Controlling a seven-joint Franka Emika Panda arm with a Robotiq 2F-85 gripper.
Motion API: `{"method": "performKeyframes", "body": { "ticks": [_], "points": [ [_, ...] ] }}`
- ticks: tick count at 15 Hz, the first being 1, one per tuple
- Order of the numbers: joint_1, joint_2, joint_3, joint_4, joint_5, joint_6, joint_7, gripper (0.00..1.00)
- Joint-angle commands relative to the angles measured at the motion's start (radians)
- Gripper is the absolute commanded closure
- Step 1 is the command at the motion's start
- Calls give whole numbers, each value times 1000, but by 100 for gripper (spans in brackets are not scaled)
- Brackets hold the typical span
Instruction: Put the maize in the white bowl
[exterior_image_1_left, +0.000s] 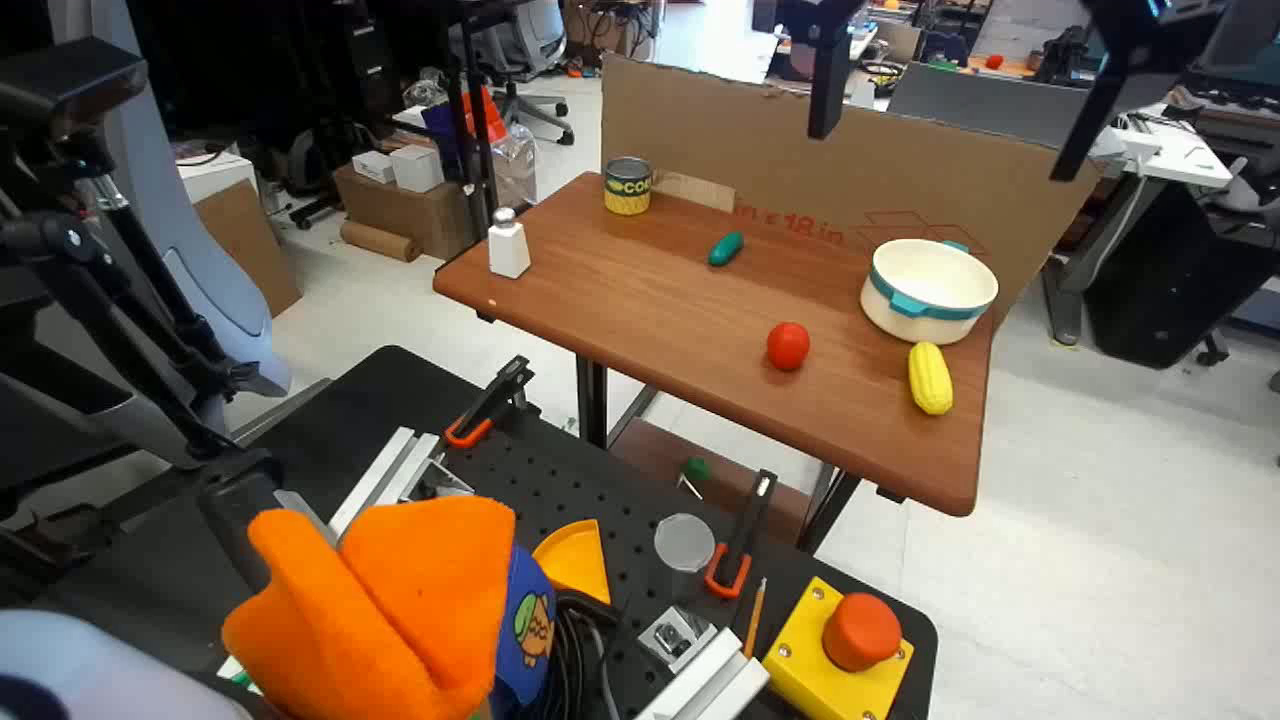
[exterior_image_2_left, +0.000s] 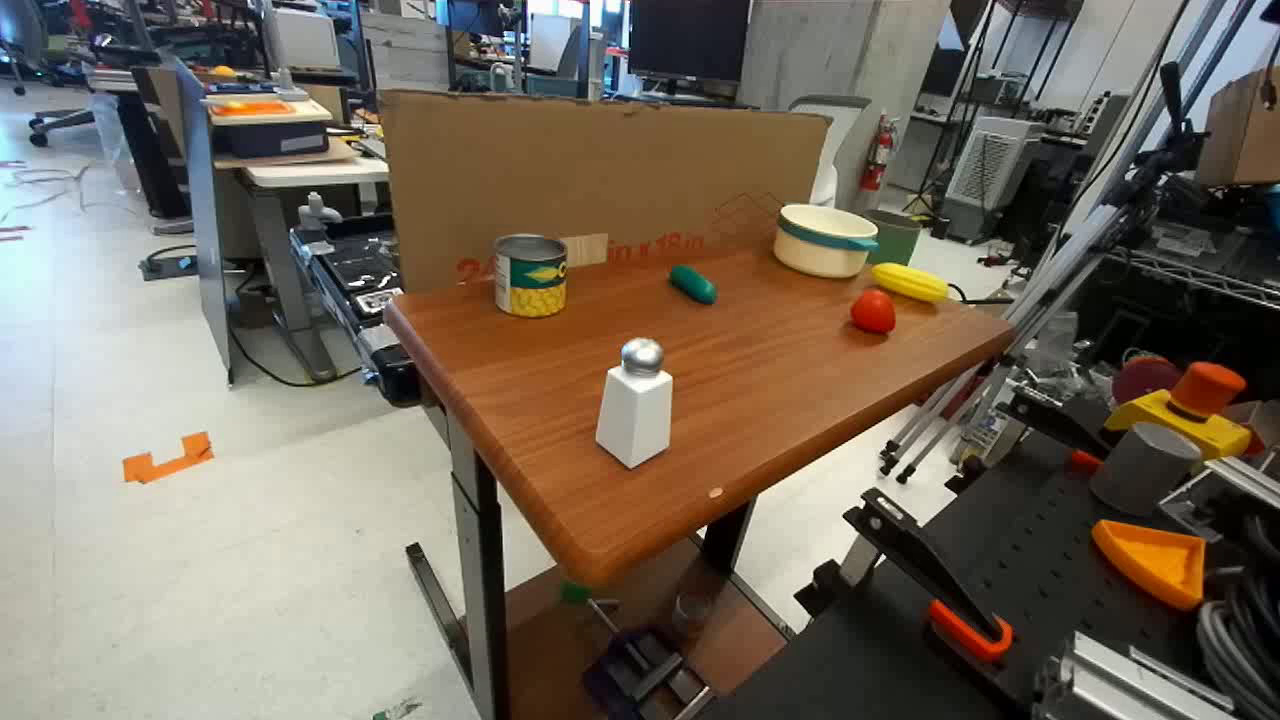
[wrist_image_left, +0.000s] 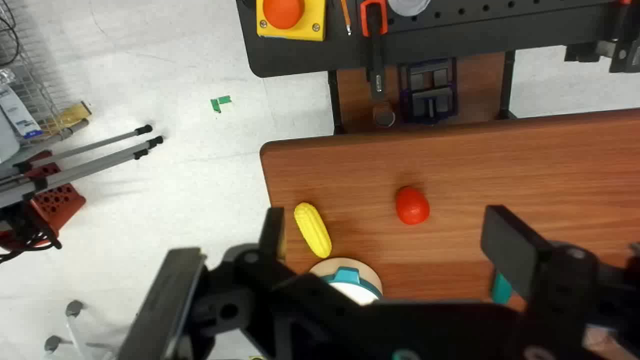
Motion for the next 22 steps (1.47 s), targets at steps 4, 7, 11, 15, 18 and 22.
{"method": "performKeyframes", "body": {
  "ticks": [4,7,11,15,18,22],
  "points": [
    [1,0,0,2,1,-3,0,0],
    [1,0,0,2,1,-3,0,0],
    [1,0,0,2,1,-3,0,0],
    [-6,151,18,87,-19,23,36,0],
    [-5,318,20,191,-36,44,41,0],
    [1,559,10,364,-52,-14,14,0]
  ]
}}
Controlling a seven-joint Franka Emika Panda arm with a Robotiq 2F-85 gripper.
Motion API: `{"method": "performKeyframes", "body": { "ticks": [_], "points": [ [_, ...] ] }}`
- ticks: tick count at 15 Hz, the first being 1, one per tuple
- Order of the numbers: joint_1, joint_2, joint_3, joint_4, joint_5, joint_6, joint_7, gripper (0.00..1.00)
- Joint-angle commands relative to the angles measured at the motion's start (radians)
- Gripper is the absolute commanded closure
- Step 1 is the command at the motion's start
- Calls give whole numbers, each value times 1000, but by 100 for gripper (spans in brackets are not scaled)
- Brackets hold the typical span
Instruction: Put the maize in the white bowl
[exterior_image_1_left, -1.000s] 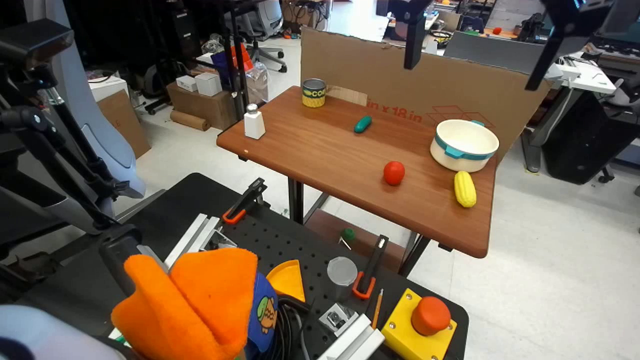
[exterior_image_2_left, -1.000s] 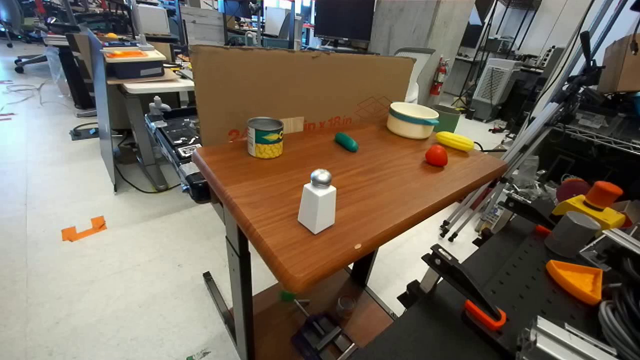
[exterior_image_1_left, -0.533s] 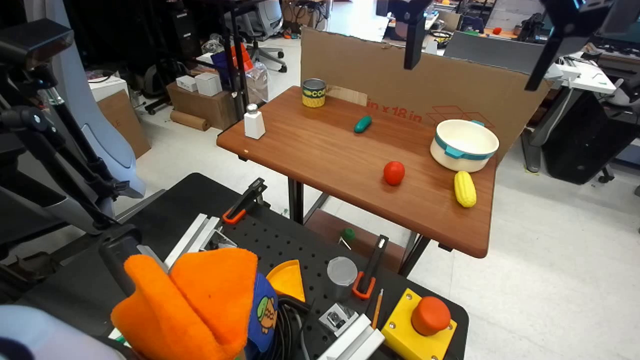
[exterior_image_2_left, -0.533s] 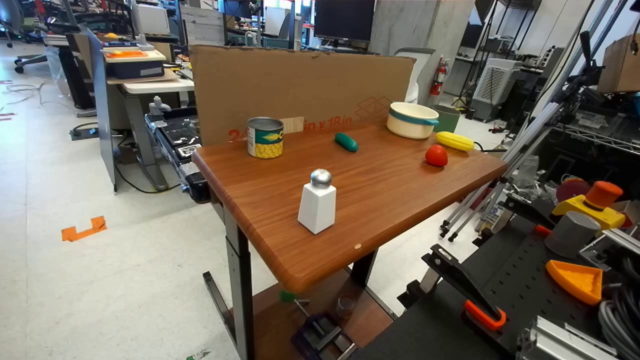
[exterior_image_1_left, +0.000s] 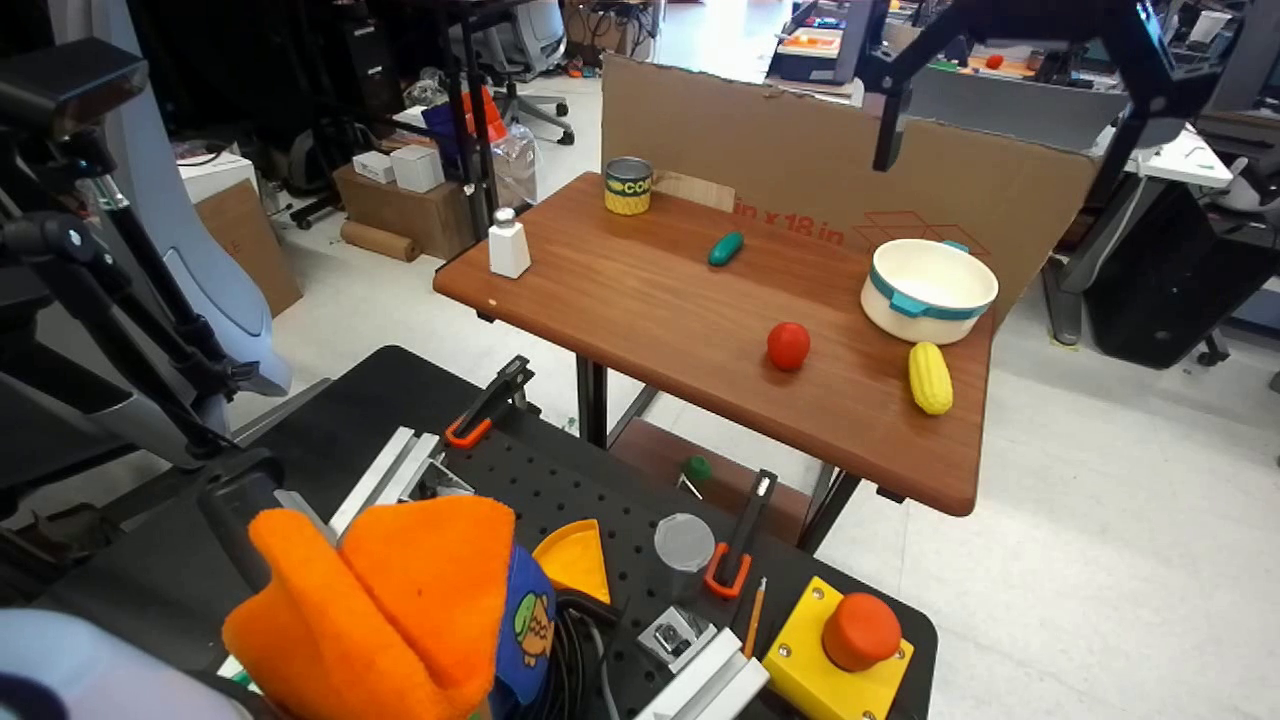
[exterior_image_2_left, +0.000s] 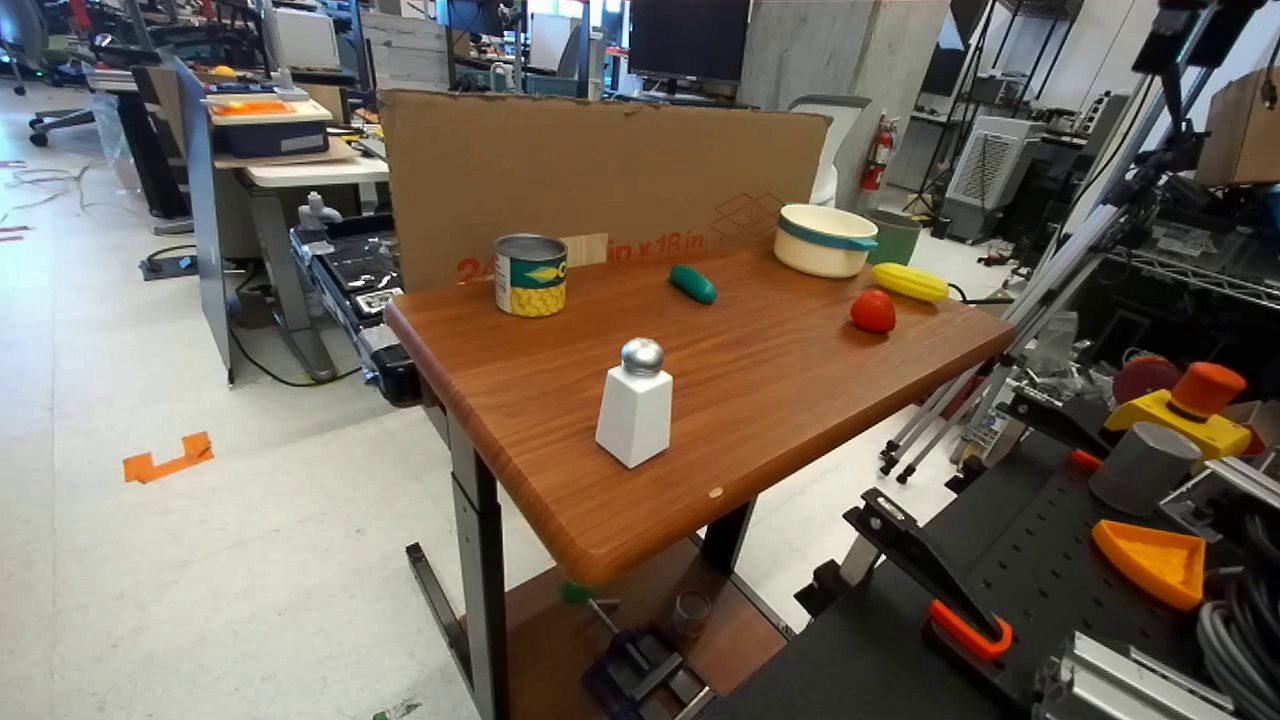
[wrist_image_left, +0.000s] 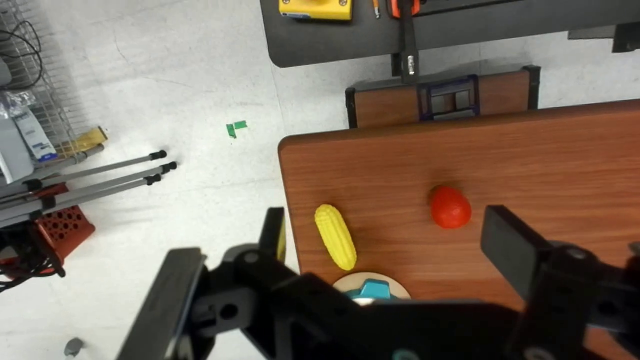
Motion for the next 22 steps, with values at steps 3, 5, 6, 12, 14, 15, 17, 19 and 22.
{"method": "performKeyframes", "body": {
  "ticks": [3,5,6,12,14,15,17,19,22],
  "points": [
    [7,388,-10,291,-25,-85,-33,0],
    [11,518,-11,395,-17,-107,-41,0],
    [10,583,-13,450,-10,-119,-50,0],
    [-1,942,1,796,8,-202,-123,0],
    [-2,1037,9,907,5,-264,-160,0],
    [-1,1081,14,960,0,-302,-180,0],
    [6,1152,18,1043,-14,-367,-208,0],
    [17,1203,21,1101,-30,-422,-231,0],
    [38,1250,22,1146,-65,-476,-270,0]
  ]
}}
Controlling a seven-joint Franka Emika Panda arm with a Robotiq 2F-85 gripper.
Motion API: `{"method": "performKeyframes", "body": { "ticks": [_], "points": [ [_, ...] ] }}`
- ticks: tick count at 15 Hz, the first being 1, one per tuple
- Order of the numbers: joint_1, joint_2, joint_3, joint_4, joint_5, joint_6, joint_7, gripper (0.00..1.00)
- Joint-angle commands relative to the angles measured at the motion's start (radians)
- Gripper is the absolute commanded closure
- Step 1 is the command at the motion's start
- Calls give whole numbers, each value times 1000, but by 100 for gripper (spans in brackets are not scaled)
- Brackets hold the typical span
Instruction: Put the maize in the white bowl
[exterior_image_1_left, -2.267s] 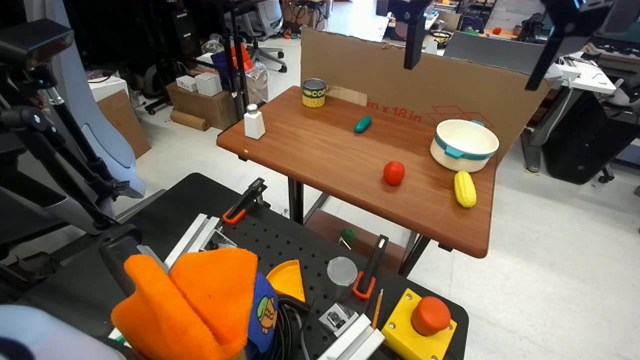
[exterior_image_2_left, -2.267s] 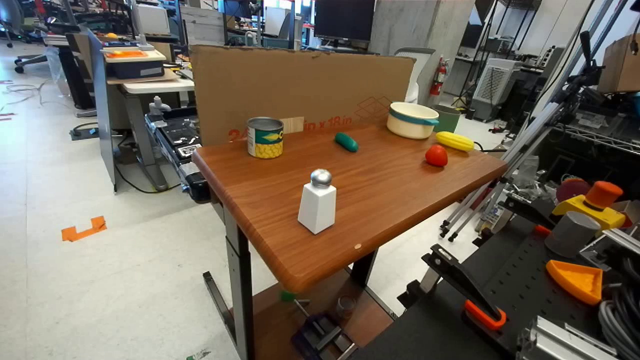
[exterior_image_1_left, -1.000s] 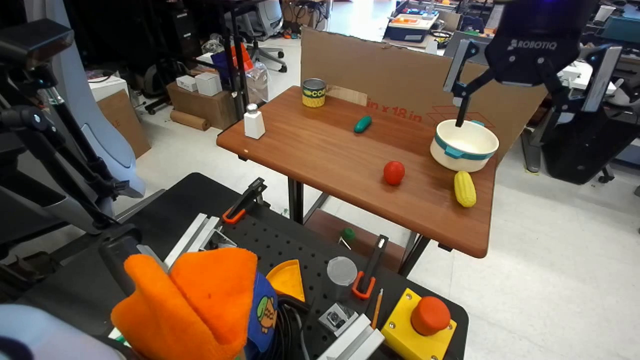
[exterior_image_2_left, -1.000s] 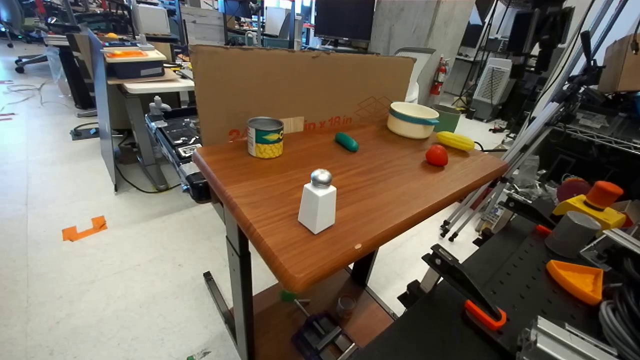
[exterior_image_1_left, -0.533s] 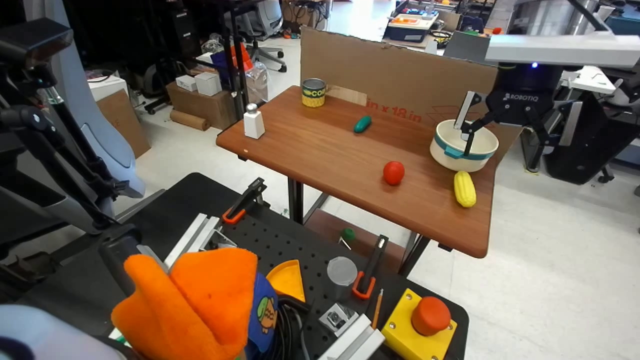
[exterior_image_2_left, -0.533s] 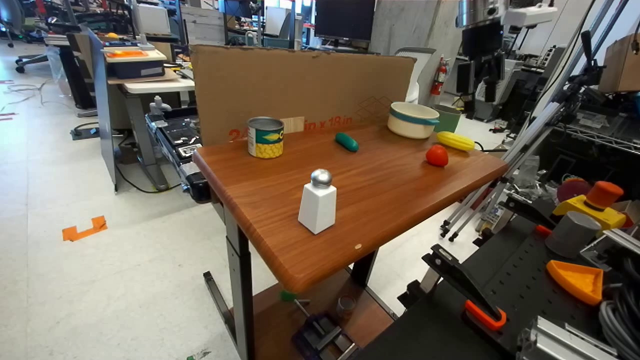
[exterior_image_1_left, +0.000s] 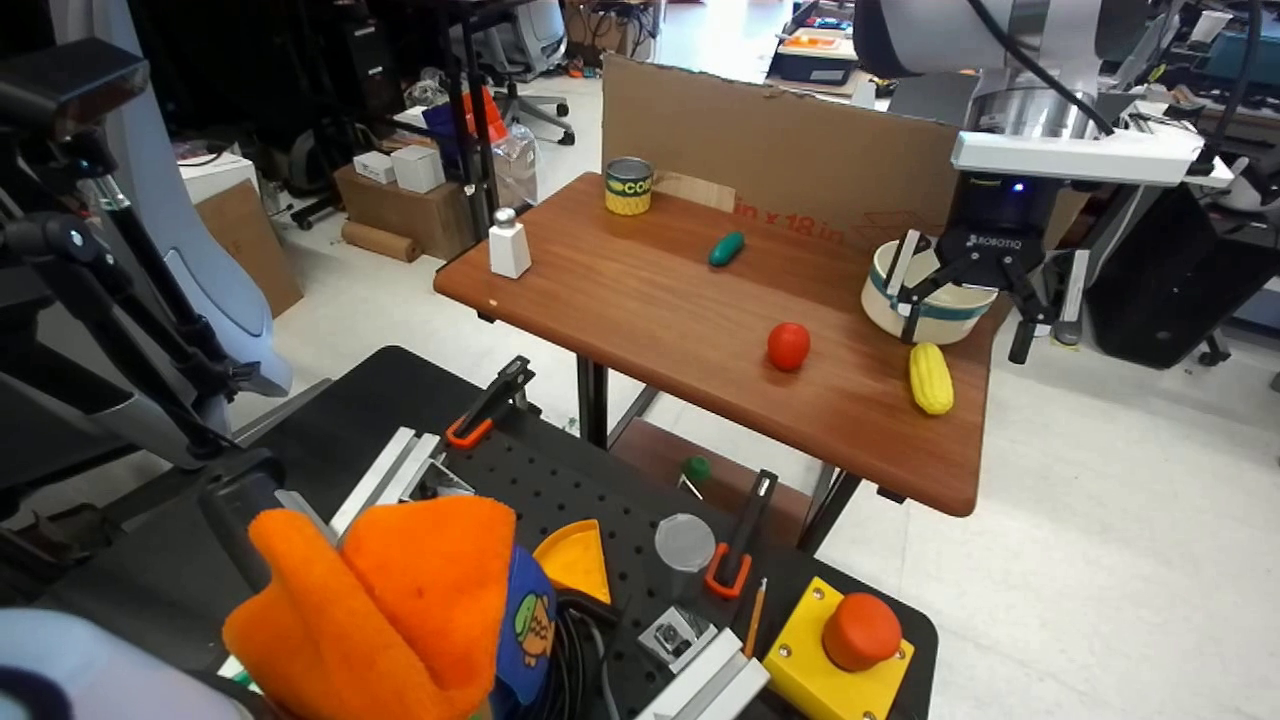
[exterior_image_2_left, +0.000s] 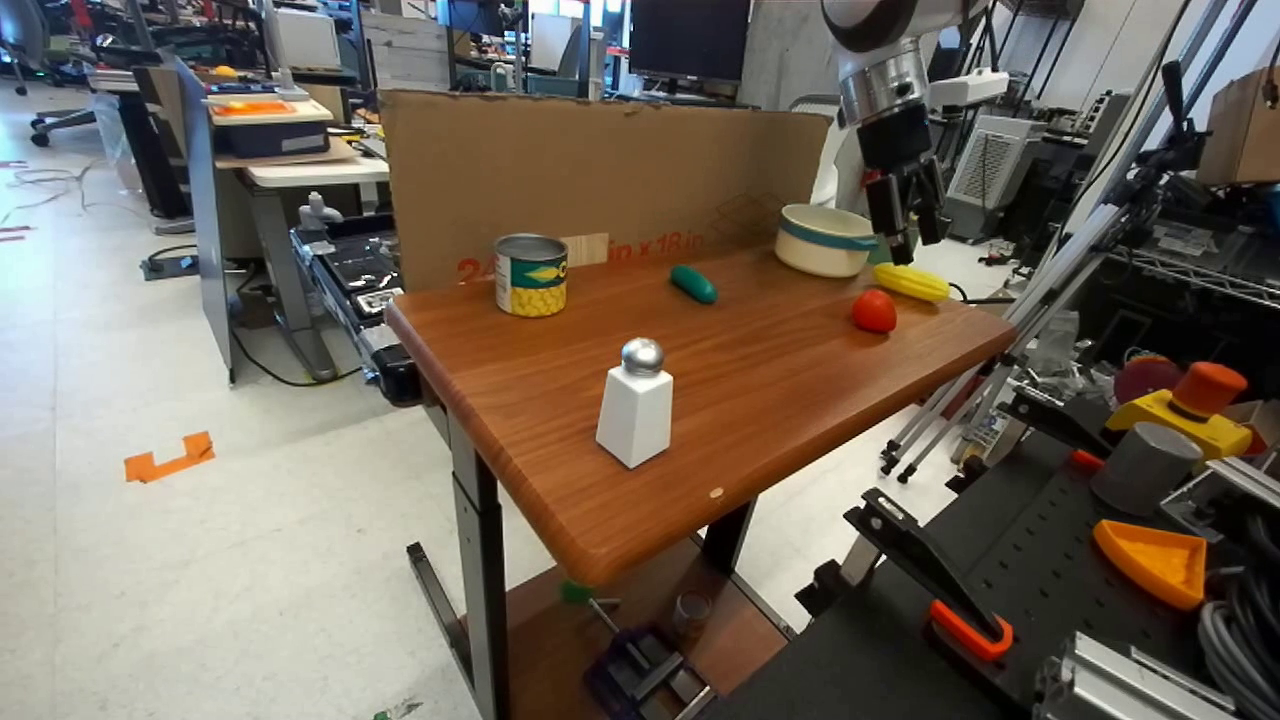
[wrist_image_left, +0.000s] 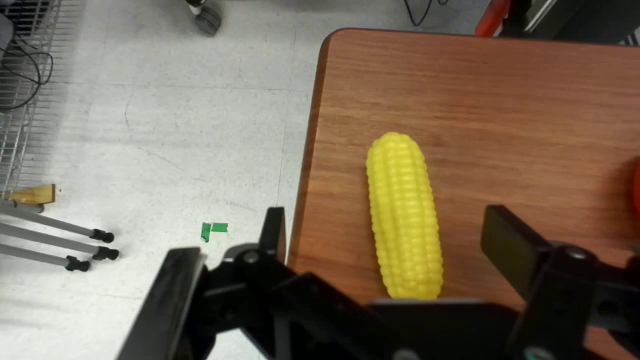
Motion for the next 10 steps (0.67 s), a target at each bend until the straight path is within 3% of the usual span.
{"method": "performKeyframes", "body": {
  "ticks": [1,9,10],
  "points": [
    [22,71,4,95,-60,-91,-54,0],
    [72,146,-4,89,-163,-136,-36,0],
    [73,149,-4,86,-165,-129,-27,24]
  ]
}}
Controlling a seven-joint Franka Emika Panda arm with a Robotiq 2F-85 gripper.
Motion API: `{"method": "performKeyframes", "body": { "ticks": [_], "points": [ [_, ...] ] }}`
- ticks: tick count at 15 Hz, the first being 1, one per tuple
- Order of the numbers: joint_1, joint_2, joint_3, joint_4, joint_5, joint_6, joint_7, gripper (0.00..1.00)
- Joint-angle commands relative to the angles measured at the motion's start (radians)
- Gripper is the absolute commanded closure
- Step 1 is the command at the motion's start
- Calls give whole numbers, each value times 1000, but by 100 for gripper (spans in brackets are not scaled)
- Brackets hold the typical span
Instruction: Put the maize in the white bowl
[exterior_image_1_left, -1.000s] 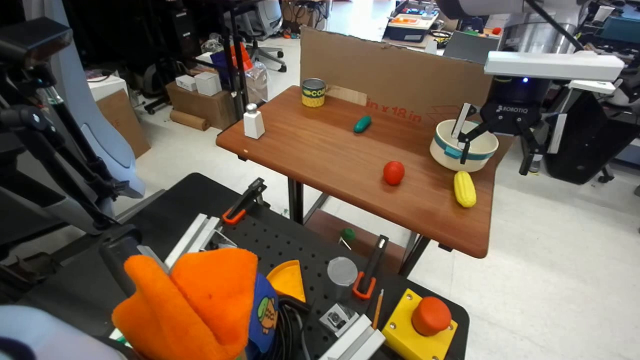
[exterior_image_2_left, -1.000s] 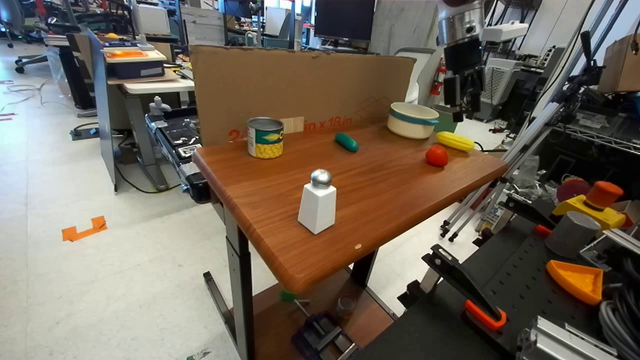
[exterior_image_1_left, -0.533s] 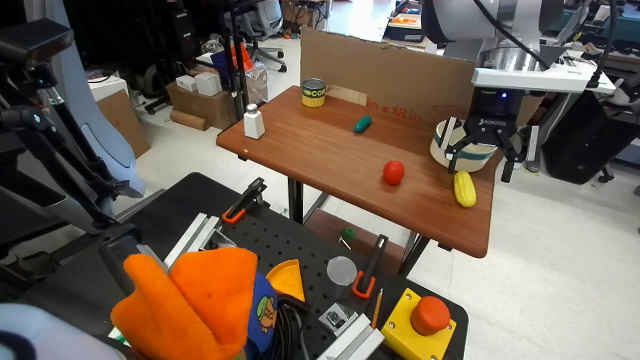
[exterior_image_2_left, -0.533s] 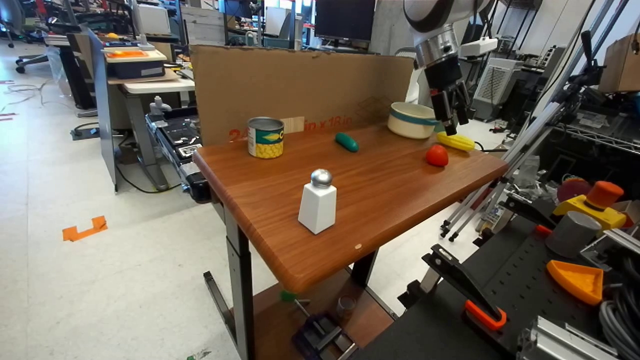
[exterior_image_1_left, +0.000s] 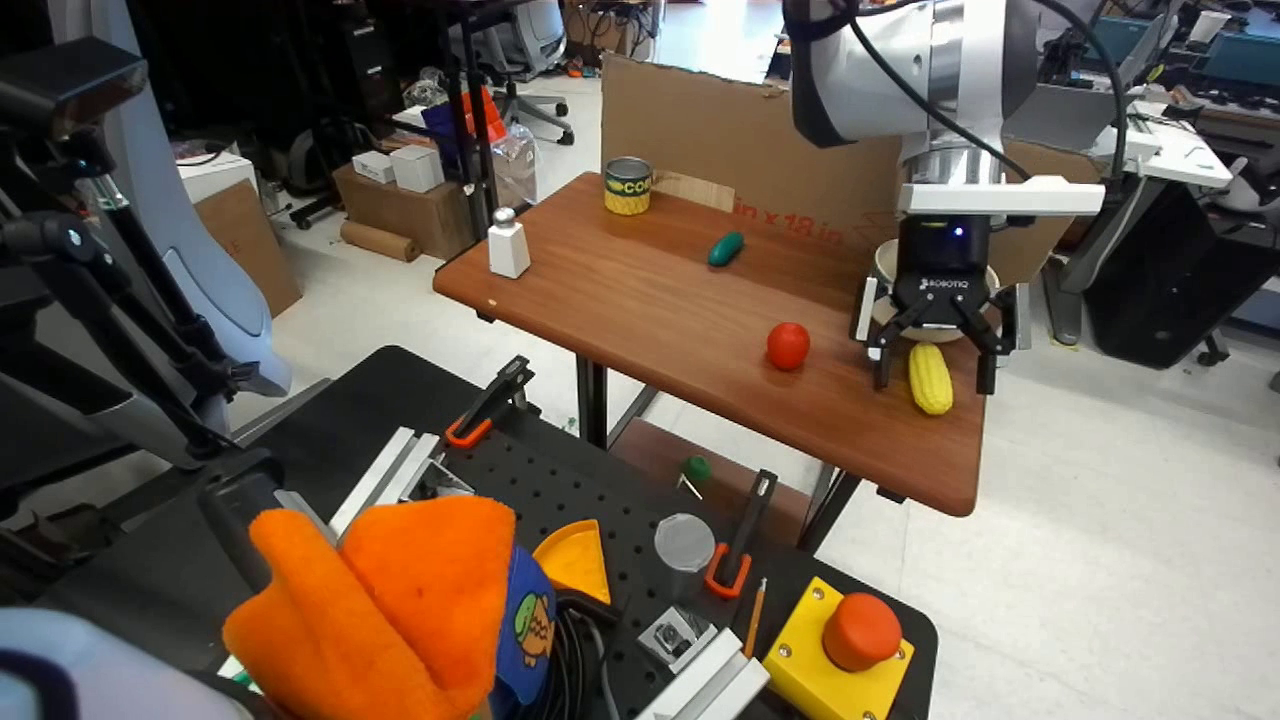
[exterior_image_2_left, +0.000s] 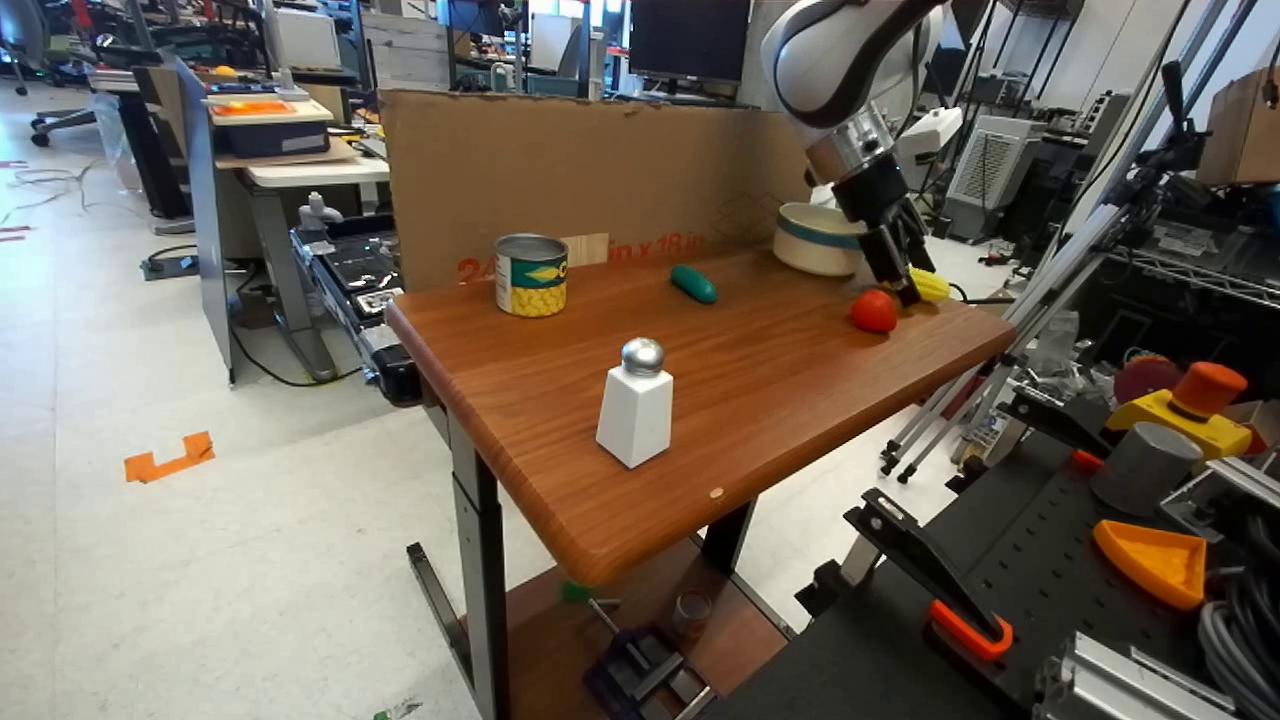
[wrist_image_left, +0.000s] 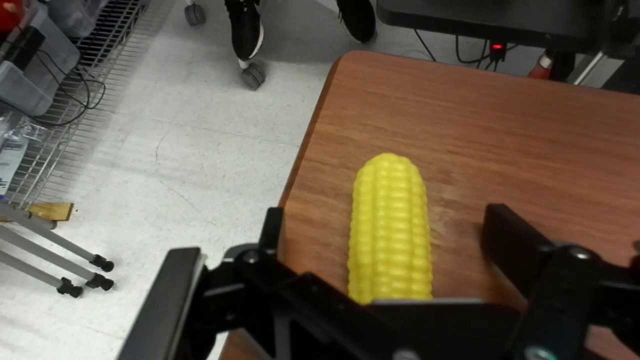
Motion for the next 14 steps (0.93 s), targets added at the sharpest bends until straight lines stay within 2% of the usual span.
{"method": "performKeyframes", "body": {
  "ticks": [1,9,14],
  "points": [
    [10,20,-2,16,-27,-29,7,27],
    [11,-22,-7,-45,-40,-14,32,79],
    [7,-122,-17,-153,-55,1,36,80]
  ]
}}
